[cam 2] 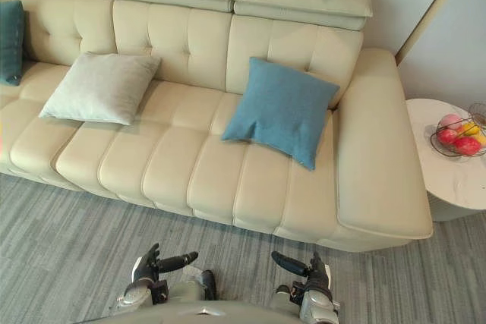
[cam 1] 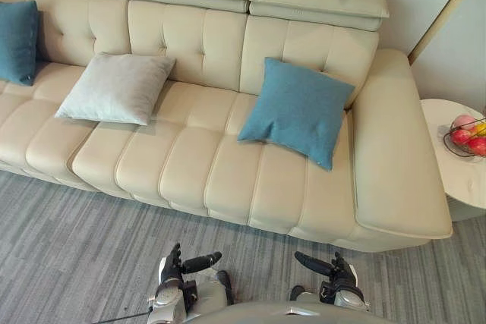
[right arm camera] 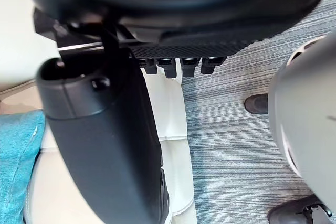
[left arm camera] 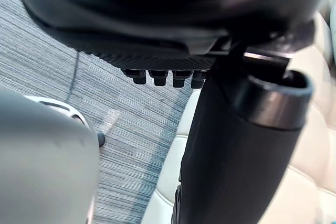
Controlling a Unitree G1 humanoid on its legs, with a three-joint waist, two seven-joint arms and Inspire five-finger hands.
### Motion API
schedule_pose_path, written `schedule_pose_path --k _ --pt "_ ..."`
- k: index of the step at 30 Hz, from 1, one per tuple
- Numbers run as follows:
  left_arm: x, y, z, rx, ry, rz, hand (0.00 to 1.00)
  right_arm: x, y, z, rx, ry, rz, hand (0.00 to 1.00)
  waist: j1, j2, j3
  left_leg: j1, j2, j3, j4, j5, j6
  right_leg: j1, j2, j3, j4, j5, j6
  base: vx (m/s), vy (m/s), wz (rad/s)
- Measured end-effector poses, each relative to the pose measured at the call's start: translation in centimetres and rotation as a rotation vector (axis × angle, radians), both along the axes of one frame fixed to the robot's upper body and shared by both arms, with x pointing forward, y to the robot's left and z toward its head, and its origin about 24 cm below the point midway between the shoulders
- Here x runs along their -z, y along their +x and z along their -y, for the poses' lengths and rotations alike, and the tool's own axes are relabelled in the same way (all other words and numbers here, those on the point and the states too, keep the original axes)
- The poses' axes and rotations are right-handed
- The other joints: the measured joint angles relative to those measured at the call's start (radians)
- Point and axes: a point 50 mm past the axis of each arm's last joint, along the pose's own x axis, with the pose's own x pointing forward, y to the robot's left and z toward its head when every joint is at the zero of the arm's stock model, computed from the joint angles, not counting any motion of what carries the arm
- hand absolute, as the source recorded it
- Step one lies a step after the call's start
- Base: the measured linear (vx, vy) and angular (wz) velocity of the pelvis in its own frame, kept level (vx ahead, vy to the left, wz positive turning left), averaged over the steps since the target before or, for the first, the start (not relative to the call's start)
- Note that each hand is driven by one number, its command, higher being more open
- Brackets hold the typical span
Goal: Pick up cushions and gather them together orderly.
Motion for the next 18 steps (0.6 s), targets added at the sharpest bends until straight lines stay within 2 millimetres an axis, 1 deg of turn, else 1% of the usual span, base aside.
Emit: schedule_pose_path --k 1,2,4,7,8,18 --pt "0.1 -0.2 0.1 0.023 0.004 -0.014 1.0 0.1 -0.2 0.3 0.023 0.001 -0.006 1.0 0.0 0.009 -0.001 0.04 -0.007 0.004 -0.055 0.027 0.0 0.024 0.008 0.004 -0.026 0.008 0.001 0.1 -0.013 -0.14" --pt "0.2 -0.4 0.1 0.032 0.008 -0.024 1.0 0.1 -0.4 0.5 0.037 0.002 -0.01 1.0 -0.003 0.011 -0.002 0.058 -0.004 0.003 -0.063 0.031 0.001 0.042 0.015 0.004 -0.035 0.009 -0.002 0.12 -0.029 -0.11" --pt "0.2 -0.5 0.2 0.048 0.011 -0.027 1.0 0.2 -0.7 0.9 0.056 0.005 -0.023 1.0 -0.01 0.006 -0.006 0.082 0.002 -0.014 -0.065 0.031 0.001 0.077 0.026 0.003 -0.056 0.009 -0.012 0.09 -0.08 -0.01" --pt "0.4 -0.6 0.5 0.058 -0.005 -0.036 1.0 0.2 -0.8 1.6 0.061 -0.01 -0.029 1.0 -0.017 0.002 -0.01 0.103 0.01 -0.018 -0.083 0.034 -0.004 0.088 0.038 0.005 -0.062 0.007 -0.029 0.04 -0.063 -0.04" --pt "0.6 -0.7 -0.3 0.051 0.007 -0.068 1.0 0.7 -1.4 1.3 0.093 0.02 -0.076 1.0 -0.023 -0.02 0.0 0.166 -0.002 -0.037 -0.139 0.052 -0.009 0.122 0.038 0.016 -0.073 0.007 -0.037 0.01 -0.021 -0.06" --pt "0.6 -0.7 -0.2 0.052 0.001 -0.067 1.0 0.7 -1.7 1.3 0.095 0.023 -0.083 1.0 -0.024 -0.019 0.001 0.167 -0.002 -0.038 -0.139 0.052 -0.009 0.126 0.037 0.012 -0.073 0.007 -0.037 0.0 0.0 0.0"
